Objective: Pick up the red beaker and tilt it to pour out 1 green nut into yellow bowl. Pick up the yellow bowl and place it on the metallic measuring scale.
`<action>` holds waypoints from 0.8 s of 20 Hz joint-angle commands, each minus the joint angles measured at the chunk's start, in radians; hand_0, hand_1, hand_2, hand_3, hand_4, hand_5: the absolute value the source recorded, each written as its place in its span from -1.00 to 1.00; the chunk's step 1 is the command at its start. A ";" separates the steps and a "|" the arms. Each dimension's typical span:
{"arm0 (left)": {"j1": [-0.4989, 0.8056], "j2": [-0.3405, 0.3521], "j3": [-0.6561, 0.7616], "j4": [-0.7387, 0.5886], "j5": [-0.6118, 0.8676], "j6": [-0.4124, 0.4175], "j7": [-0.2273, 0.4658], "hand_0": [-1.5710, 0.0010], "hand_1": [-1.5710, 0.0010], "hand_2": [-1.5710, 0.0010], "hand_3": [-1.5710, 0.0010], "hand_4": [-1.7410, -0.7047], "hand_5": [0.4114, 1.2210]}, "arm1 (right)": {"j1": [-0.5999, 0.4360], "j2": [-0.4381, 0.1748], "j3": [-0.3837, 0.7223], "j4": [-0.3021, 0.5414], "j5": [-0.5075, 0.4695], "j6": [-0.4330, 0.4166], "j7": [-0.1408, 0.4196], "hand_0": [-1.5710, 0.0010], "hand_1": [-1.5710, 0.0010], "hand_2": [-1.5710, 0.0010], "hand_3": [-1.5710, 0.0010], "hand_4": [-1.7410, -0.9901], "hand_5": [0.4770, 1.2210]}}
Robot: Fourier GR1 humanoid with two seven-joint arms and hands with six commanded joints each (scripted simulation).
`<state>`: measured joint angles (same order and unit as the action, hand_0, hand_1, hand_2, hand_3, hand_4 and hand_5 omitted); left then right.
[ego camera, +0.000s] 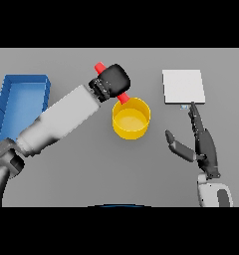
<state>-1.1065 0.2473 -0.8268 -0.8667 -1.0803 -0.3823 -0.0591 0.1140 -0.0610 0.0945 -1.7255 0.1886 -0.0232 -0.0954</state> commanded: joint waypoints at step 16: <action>-0.182 -0.033 -0.280 0.108 -0.279 0.062 -0.132 -1.00 -1.00 -1.00 -1.00 -0.99 1.00 | 0.014 -0.001 -0.005 -0.009 -0.009 0.001 -0.018 1.00 1.00 1.00 1.00 0.63 -0.73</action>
<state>-1.2890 0.2146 -1.1062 -0.7586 -1.3591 -0.3209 -0.1906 0.1277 -0.0614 0.0895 -1.7342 0.1794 -0.0219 -0.1133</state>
